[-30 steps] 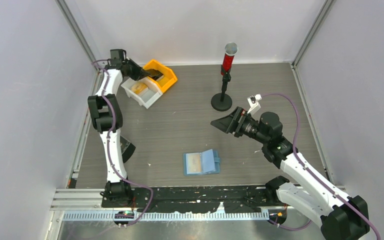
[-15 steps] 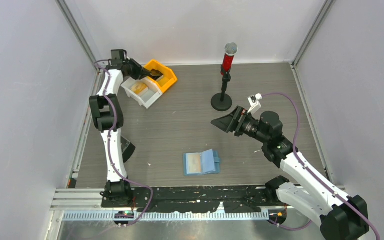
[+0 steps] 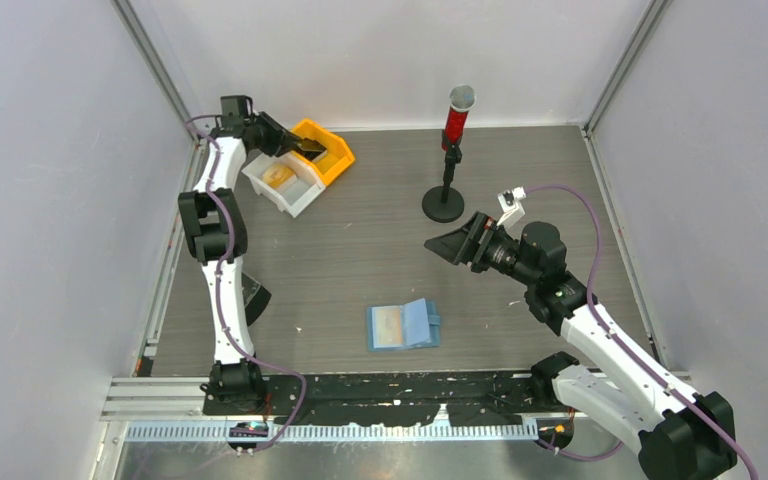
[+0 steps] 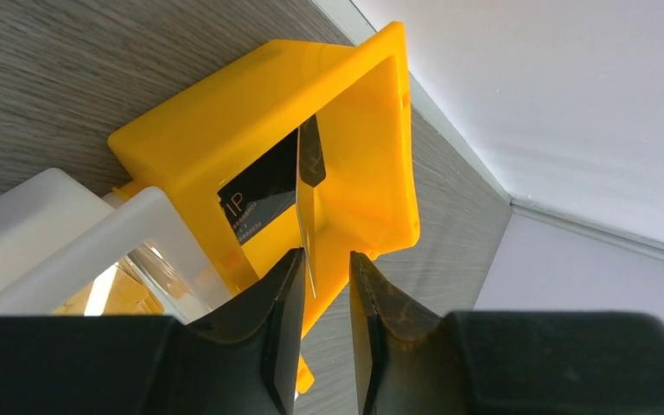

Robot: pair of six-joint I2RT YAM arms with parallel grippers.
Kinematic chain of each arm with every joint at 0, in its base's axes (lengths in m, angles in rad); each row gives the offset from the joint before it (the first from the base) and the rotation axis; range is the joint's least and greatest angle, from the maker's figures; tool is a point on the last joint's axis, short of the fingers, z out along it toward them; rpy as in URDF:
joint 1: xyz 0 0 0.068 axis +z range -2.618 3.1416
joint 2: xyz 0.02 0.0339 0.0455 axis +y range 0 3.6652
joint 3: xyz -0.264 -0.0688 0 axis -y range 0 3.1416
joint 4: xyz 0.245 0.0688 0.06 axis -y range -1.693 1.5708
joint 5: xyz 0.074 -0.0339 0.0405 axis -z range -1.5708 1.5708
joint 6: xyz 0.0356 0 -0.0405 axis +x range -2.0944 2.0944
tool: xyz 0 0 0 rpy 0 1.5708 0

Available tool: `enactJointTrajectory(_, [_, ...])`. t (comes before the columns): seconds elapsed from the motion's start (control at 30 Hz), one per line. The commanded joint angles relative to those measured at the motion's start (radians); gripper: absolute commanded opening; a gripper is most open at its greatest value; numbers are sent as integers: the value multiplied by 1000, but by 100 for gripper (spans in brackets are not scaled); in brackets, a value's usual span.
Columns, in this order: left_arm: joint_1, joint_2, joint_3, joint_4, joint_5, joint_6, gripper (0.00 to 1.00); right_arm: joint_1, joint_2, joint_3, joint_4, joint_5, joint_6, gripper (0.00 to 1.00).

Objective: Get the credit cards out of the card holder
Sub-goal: Place the credit card in the storage box.

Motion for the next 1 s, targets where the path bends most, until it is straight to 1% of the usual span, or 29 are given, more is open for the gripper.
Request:
enactJointTrajectory(0.0, [2, -37, 40, 7, -28, 36, 29, -9, -17, 44, 12, 0, -17, 95])
enactJointTrajectory(0.23, [4, -75, 38, -12, -55, 55, 31, -11, -18, 45, -1, -4, -11, 95])
enactJointTrajectory(0.47, [6, -147, 20, -23, -106, 77, 36, -13, -10, 69, -77, 6, -31, 96])
enactJointTrajectory(0.6, [5, -195, 24, -73, -145, 93, 38, -13, -33, 77, -105, 22, -32, 96])
enactJointTrajectory(0.73, [3, -257, 20, -145, -149, 137, 38, -13, -56, 88, -148, 23, -46, 96])
enactJointTrajectory(0.83, [-4, -337, -41, -185, -129, 165, 38, -13, -48, 97, -182, 6, -57, 97])
enactJointTrajectory(0.9, [-18, -423, -122, -192, -109, 181, 38, -13, -35, 99, -194, -15, -58, 100])
enactJointTrajectory(0.97, [-34, -505, -240, -193, -86, 202, 38, -13, -24, 92, -194, -53, -52, 97])
